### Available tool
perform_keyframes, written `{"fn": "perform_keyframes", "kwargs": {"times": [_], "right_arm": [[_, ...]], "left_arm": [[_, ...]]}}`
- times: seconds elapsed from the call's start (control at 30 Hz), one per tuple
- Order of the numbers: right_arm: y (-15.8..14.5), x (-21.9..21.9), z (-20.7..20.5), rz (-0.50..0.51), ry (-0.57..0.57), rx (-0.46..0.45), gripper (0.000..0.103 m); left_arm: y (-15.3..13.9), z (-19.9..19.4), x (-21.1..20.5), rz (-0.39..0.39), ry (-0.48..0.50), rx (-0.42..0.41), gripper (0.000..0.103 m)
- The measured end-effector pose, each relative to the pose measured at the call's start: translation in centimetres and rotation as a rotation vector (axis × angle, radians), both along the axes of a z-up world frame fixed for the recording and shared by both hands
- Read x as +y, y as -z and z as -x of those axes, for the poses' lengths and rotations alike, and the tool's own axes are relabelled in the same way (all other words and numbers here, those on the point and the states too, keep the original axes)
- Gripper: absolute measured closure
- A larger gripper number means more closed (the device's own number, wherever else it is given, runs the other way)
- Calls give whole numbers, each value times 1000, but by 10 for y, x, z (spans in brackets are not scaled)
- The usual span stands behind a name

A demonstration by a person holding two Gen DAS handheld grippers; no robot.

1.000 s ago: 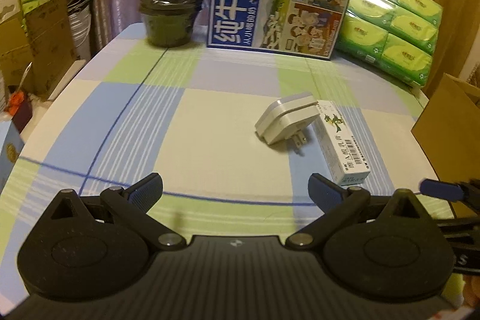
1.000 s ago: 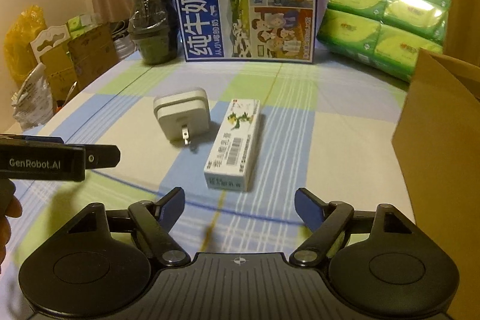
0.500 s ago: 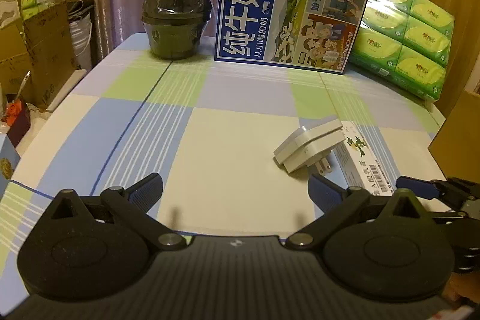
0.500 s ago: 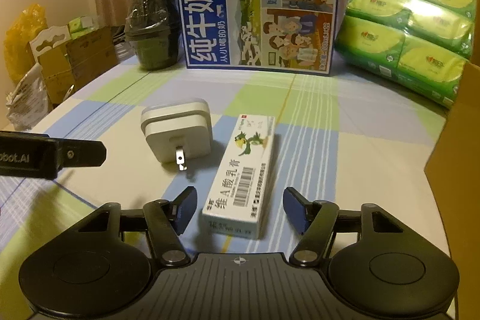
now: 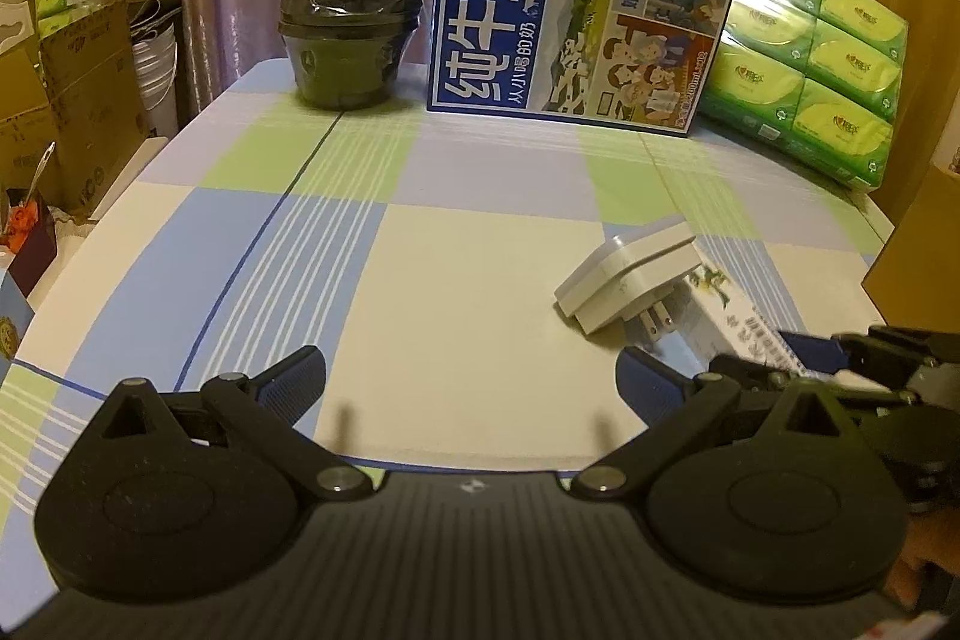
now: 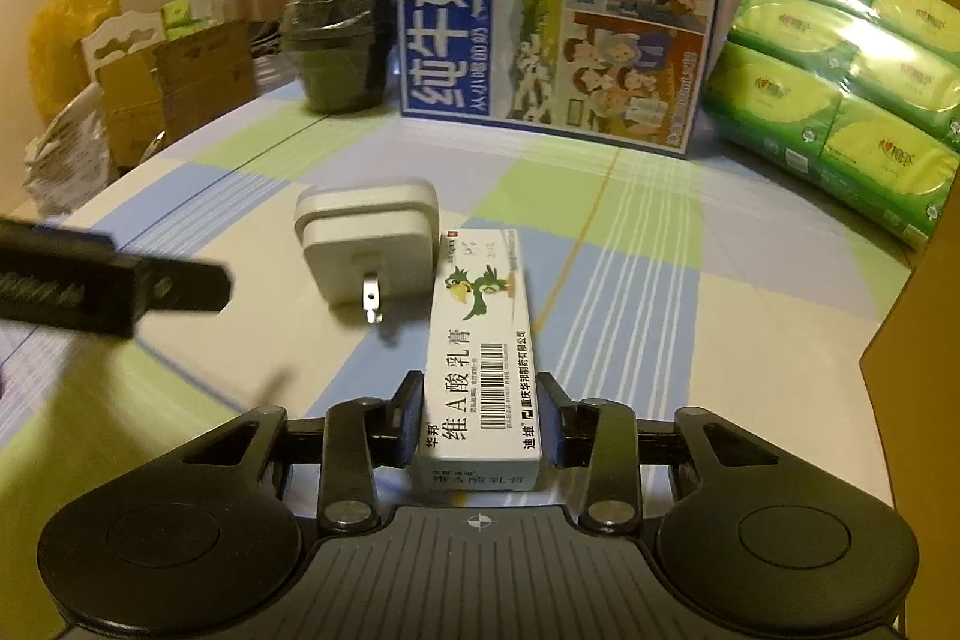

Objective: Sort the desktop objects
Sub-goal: 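Close the left tool on the white plug while the right tool grasps the ointment box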

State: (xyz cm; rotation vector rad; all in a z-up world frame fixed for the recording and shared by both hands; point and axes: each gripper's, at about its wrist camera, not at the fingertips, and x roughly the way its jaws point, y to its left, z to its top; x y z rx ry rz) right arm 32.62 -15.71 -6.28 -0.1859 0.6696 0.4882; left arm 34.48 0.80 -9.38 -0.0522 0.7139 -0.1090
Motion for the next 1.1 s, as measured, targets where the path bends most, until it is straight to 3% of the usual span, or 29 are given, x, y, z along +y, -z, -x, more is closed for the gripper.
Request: {"fn": "perform_keyframes", "kwargs": {"times": [0.43,0.67,0.93,1.1], "right_arm": [[-1,7,54,-20,-134,18,68],[-5,-13,49,-75,10,7,68],[-8,-25,41,-81,86,-5,68],[-4,-26,38,-58,122,-9,68]], "left_arm": [[-1,1,1,16,27,-23,2],[1,-3,-4,-17,65,-65,2],[2,-19,-3,-6,180,-118,4],[14,-26,-13,-56,249,-124,9]]}}
